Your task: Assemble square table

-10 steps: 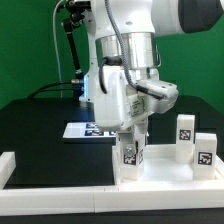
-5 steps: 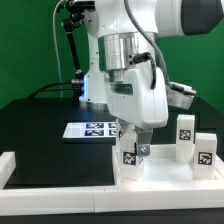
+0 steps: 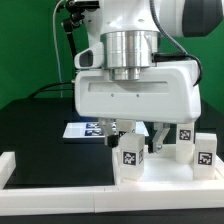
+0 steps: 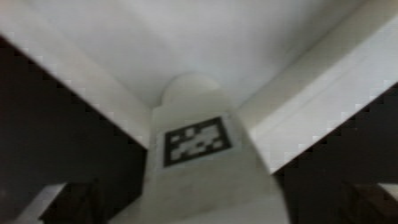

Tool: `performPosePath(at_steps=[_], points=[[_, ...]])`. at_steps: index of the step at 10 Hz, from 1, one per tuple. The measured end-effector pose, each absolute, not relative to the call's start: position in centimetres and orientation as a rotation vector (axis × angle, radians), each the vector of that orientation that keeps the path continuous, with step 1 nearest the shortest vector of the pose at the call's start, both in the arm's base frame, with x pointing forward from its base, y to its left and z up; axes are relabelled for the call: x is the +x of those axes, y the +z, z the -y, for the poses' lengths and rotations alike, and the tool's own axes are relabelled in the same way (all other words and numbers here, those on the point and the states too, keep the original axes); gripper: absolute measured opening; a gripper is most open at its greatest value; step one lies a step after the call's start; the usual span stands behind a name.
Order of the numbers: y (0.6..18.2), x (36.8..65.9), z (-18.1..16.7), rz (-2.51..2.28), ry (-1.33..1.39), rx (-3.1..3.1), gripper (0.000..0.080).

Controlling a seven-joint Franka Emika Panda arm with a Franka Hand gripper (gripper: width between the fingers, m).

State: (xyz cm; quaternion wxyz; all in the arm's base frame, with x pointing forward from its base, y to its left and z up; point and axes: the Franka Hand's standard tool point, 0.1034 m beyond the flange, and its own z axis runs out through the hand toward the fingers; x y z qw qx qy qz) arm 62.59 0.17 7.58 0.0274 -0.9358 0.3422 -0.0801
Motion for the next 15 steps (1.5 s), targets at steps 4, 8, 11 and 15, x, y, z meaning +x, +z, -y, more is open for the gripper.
performPosePath(at_steps=[4,8,11,15], points=[[7.52,62.56,-0.23,-1.116,-0.244,-2.865,0.0406],[7.42,62.39,-0.04,-1.615,-0.213,-2.588,0.0289],[7.39,62.31,0.01,-2.039,-0.123,-2.264,0.0289],[7.29,62.41,-0.83,-2.576,0.009,-1.479,0.0291]])
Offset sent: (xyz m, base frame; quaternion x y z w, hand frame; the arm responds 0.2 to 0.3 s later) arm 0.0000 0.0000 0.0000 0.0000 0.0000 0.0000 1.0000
